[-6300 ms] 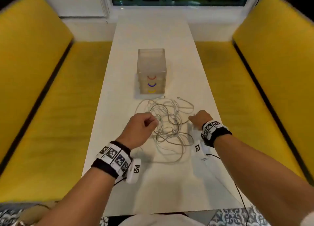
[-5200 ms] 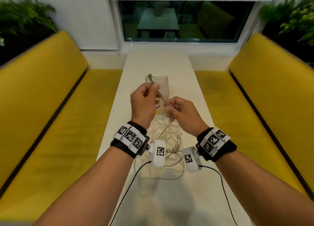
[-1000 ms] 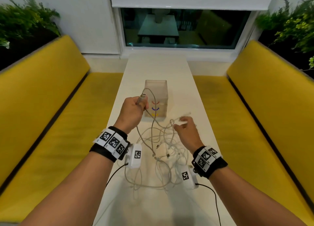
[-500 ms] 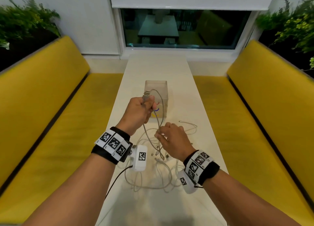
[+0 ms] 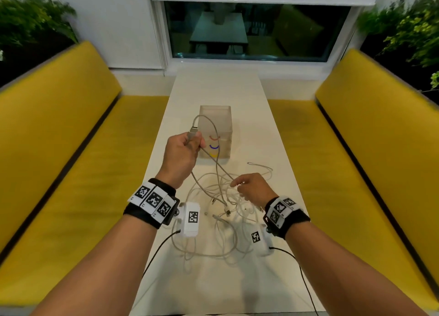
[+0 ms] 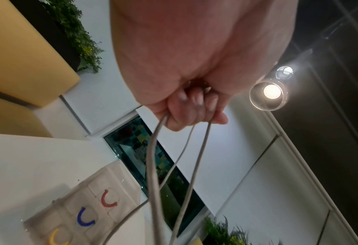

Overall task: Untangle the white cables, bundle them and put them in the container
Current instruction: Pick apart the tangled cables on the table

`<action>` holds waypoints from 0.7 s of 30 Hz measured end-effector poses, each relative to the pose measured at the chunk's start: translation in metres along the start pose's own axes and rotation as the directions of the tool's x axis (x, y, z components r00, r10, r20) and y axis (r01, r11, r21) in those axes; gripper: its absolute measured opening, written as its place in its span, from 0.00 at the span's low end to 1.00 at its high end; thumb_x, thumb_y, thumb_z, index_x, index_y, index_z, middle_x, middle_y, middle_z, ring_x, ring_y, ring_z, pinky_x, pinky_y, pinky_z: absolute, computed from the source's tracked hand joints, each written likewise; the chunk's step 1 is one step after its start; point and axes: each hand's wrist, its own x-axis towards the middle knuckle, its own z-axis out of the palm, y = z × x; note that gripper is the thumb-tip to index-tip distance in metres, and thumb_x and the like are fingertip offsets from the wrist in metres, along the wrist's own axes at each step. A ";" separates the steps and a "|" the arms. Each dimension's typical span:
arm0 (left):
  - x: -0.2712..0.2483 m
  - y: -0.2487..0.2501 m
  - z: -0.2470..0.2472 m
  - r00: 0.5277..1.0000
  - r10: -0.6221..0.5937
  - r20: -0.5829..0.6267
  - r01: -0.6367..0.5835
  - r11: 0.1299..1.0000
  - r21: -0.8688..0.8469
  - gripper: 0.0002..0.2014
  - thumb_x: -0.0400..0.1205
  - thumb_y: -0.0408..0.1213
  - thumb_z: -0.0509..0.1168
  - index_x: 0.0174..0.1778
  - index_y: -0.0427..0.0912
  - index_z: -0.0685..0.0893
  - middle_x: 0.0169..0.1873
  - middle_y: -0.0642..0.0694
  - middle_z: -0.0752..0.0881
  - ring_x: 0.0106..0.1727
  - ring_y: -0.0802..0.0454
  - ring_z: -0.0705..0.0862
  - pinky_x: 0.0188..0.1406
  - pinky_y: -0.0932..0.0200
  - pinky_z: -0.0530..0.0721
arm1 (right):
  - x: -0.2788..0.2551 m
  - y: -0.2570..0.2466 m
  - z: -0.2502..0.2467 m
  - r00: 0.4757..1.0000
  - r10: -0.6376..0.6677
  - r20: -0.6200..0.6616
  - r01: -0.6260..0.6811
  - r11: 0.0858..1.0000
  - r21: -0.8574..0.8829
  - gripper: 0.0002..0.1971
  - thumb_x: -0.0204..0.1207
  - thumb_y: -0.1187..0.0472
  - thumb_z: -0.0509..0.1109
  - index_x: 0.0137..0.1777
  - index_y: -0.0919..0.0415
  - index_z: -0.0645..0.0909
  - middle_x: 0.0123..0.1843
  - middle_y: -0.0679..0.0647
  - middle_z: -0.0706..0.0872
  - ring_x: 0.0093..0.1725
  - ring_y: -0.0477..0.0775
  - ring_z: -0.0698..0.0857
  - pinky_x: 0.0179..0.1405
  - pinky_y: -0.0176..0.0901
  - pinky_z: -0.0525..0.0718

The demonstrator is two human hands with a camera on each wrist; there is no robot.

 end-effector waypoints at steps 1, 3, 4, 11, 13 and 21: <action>0.002 -0.001 -0.004 1.000 -0.003 -0.004 0.003 1.000 -0.007 0.19 0.92 0.39 0.58 0.35 0.40 0.81 0.16 0.59 0.69 0.19 0.61 0.63 0.21 0.63 0.62 | -0.001 0.000 -0.004 1.000 0.019 0.021 -0.021 0.997 0.078 0.19 0.73 0.72 0.63 0.52 0.55 0.92 0.35 0.56 0.87 0.28 0.53 0.81 0.26 0.41 0.73; 0.005 -0.002 -0.010 1.000 -0.019 0.010 0.018 1.000 0.010 0.19 0.92 0.41 0.58 0.35 0.42 0.82 0.17 0.59 0.68 0.19 0.59 0.61 0.22 0.61 0.61 | -0.001 0.003 -0.014 0.995 0.062 0.076 -0.075 0.981 0.180 0.21 0.76 0.71 0.61 0.60 0.53 0.90 0.35 0.57 0.87 0.27 0.53 0.82 0.25 0.40 0.71; 0.004 -0.003 -0.013 1.000 -0.026 0.013 0.026 1.000 0.015 0.19 0.92 0.41 0.58 0.35 0.42 0.82 0.18 0.58 0.67 0.20 0.58 0.61 0.22 0.61 0.60 | 0.001 0.007 -0.018 0.993 0.074 0.095 -0.091 0.980 0.179 0.20 0.78 0.70 0.62 0.62 0.52 0.87 0.35 0.57 0.88 0.27 0.54 0.82 0.25 0.40 0.72; 0.012 0.017 -0.028 1.000 0.024 0.012 -0.023 0.994 -0.111 0.19 0.93 0.41 0.56 0.36 0.42 0.78 0.19 0.57 0.65 0.19 0.59 0.59 0.19 0.65 0.58 | 0.008 0.045 -0.010 0.998 0.068 -0.012 -0.068 0.966 -0.250 0.06 0.76 0.61 0.75 0.38 0.52 0.85 0.38 0.51 0.90 0.44 0.55 0.88 0.43 0.44 0.83; 0.014 0.020 -0.027 1.000 0.012 0.017 -0.010 0.993 -0.114 0.19 0.93 0.41 0.56 0.36 0.41 0.79 0.19 0.56 0.65 0.19 0.59 0.60 0.18 0.65 0.59 | 0.007 0.050 -0.009 0.998 0.034 -0.053 -0.047 0.963 -0.267 0.08 0.75 0.67 0.72 0.40 0.53 0.88 0.45 0.52 0.92 0.52 0.56 0.90 0.47 0.41 0.82; 0.012 0.017 -0.019 1.000 0.008 0.023 -0.004 0.986 -0.165 0.19 0.93 0.42 0.57 0.37 0.42 0.80 0.23 0.52 0.67 0.20 0.59 0.62 0.18 0.66 0.61 | -0.002 0.015 -0.022 0.973 -0.169 -0.157 0.124 0.957 -0.264 0.30 0.64 0.77 0.63 0.52 0.40 0.85 0.65 0.51 0.79 0.62 0.48 0.78 0.69 0.49 0.73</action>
